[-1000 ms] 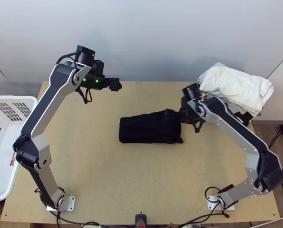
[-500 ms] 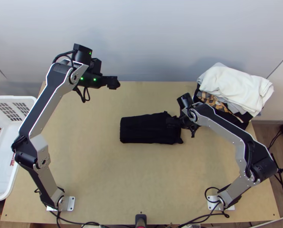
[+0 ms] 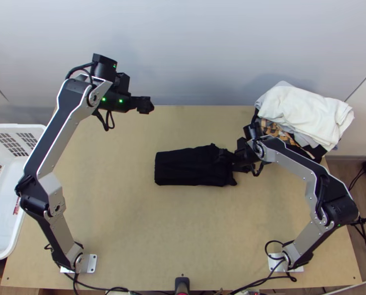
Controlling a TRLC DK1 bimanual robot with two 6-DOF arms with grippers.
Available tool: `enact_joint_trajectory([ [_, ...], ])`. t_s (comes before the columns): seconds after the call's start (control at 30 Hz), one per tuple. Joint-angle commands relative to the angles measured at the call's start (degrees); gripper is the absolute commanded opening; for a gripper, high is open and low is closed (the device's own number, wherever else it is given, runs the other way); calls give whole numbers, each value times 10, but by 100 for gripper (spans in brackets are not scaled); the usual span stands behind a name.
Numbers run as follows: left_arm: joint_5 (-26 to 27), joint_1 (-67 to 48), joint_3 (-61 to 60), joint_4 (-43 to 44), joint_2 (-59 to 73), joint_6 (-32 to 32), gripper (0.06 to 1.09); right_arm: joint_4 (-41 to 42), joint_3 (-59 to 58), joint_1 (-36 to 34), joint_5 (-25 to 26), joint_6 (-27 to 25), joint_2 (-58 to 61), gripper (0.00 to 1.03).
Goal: Fold the t-shirt
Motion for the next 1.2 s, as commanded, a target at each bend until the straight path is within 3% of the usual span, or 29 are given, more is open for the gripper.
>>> enact_joint_trajectory([
  [0.0, -1, 6, 5, -12, -5, 3, 105, 51, -17, -14, -93, 26, 19, 98],
  [0.1, -2, 9, 6, -15, -11, 3, 105, 73, -17, -17, -114, 38, 32, 98],
  [0.53, -2, 28, 11, -38, -32, 9, 105, 123, -28, -5, -115, 41, 88, 97],
  [0.6, -2, 27, 11, -40, -33, 8, 105, 122, -27, 0, -115, 41, 90, 77],
  [0.67, -2, 25, 11, -40, -33, 7, 105, 123, -26, 3, -114, 36, 79, 33],
  [0.73, -2, 23, 12, -39, -33, 6, 105, 127, -29, 4, -112, 28, 66, 21],
  [0.77, -2, 22, 13, -38, -33, 6, 105, 124, -31, 2, -113, 28, 58, 1],
  [0.87, -2, 19, 17, -36, -34, 4, 105, 110, -37, 1, -112, 11, 12, 3],
  [1.17, -2, 32, 17, -36, -37, 2, 105, 30, 96, -66, -129, 56, -157, 3],
])
